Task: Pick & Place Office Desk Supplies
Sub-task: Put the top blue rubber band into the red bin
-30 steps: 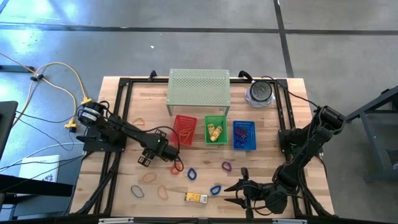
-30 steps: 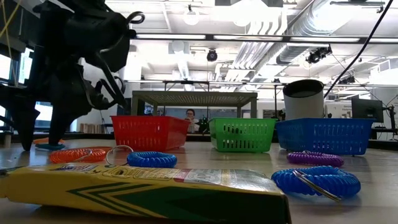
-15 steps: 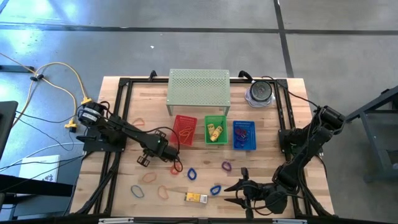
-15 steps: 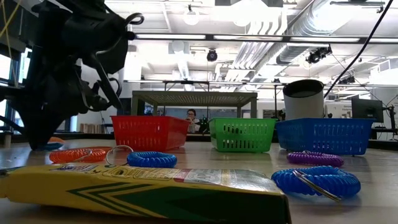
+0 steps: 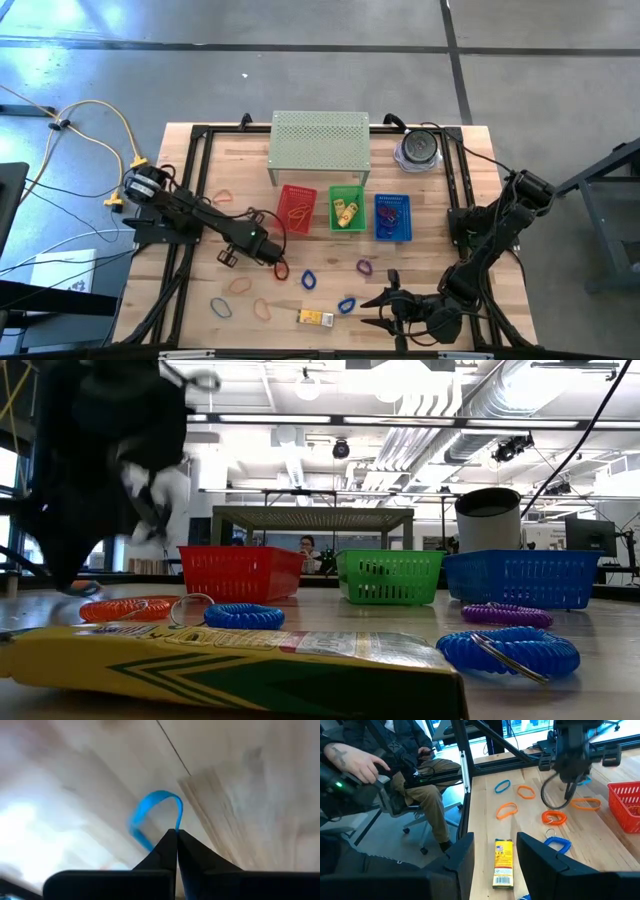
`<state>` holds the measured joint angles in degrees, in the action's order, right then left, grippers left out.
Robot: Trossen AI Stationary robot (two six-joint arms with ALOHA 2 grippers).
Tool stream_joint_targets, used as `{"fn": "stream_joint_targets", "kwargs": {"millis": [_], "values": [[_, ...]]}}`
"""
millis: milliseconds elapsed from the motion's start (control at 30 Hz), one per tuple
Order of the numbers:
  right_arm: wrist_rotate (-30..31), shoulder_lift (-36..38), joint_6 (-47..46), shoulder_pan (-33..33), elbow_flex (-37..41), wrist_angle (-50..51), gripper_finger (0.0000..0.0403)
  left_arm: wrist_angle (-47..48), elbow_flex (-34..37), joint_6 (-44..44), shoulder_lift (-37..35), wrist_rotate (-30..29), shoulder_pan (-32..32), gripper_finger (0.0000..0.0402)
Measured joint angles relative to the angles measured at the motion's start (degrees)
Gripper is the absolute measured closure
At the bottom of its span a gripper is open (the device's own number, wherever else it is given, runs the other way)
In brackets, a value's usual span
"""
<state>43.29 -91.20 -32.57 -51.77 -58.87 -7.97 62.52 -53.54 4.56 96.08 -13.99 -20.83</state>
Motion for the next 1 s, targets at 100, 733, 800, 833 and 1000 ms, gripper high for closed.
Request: {"fn": "stream_joint_targets", "kwargs": {"millis": [100, 733, 800, 833, 1000], "values": [[0.0, 0.0, 0.0, 0.0, 0.0, 0.0, 0.0268, 3.3, -2.7, -2.3, -1.3, -0.3, -1.3, 0.0401], [0.0, 0.0, -0.2, 0.0, 0.0, 0.0, 0.0268, 6.8, -23.9, -12.7, -4.9, -7.2, -12.9, 0.0401], [0.0, 0.0, -0.2, 0.0, 0.0, 0.0, 0.0268, 3.3, -23.9, -10.9, -6.3, -7.1, -12.6, 0.0401], [0.0, 0.0, -0.4, 0.0, 0.0, 0.0, 0.0268, 1.5, -23.9, -10.2, -7.0, -7.2, -12.4, 0.0401], [0.0, 0.0, -0.6, 0.0, 0.0, -0.4, 0.0268, -5.9, -24.0, -4.9, -11.0, -6.7, -9.0, 0.0401]]}}
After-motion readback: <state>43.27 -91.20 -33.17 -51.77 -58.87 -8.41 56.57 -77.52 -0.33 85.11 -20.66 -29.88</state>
